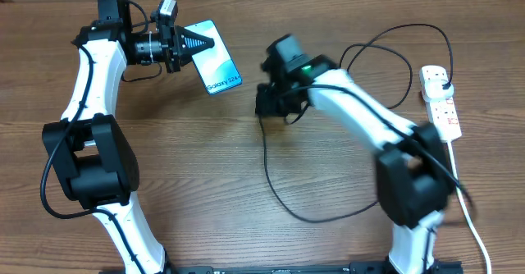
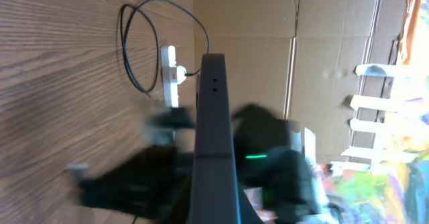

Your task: Plug charger to phone and switch on socket

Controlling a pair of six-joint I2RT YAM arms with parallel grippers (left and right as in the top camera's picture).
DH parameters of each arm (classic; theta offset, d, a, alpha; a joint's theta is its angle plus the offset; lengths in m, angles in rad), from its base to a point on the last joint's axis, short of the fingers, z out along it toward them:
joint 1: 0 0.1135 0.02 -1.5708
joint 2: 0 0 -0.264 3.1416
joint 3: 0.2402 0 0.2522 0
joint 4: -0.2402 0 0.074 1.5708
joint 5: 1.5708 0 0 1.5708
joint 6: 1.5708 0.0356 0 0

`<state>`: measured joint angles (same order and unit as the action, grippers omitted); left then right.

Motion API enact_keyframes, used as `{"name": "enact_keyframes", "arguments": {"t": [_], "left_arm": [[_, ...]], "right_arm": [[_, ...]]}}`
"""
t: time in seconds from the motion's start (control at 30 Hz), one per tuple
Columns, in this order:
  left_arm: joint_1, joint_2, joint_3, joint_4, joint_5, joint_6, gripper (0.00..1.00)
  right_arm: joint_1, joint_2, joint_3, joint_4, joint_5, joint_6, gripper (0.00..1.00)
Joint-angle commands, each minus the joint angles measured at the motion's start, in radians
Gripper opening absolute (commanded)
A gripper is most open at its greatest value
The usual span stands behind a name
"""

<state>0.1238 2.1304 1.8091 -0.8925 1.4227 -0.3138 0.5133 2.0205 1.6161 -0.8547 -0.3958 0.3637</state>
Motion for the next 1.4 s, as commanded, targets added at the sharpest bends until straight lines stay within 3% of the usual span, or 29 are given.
{"name": "enact_keyframes", "arguments": {"t": [0.0, 0.23, 0.53, 0.87, 1.0, 1.37], "left_arm": [[-0.006, -0.01, 0.021, -0.001, 0.103, 0.072, 0.04], [-0.018, -0.01, 0.021, -0.056, 0.16, 0.198, 0.04], [-0.098, -0.01, 0.021, -0.171, 0.16, 0.338, 0.04], [-0.157, -0.01, 0.021, -0.169, 0.159, 0.334, 0.04], [-0.155, -0.01, 0.021, -0.16, 0.158, 0.29, 0.04], [-0.156, -0.01, 0.021, 0.136, 0.158, -0.125, 0.04]], "right_arm": [[-0.069, -0.185, 0.012, -0.051, -0.143, -0.143, 0.04], [-0.185, -0.312, -0.037, -0.156, -0.504, -0.359, 0.04], [-0.293, -0.407, -0.274, -0.162, -0.81, -0.518, 0.04], [-0.254, -0.406, -0.351, -0.037, -0.934, -0.436, 0.04], [-0.243, -0.406, -0.351, 0.037, -0.933, -0.357, 0.04], [-0.175, -0.404, -0.352, 0.113, -0.838, -0.219, 0.04]]}}
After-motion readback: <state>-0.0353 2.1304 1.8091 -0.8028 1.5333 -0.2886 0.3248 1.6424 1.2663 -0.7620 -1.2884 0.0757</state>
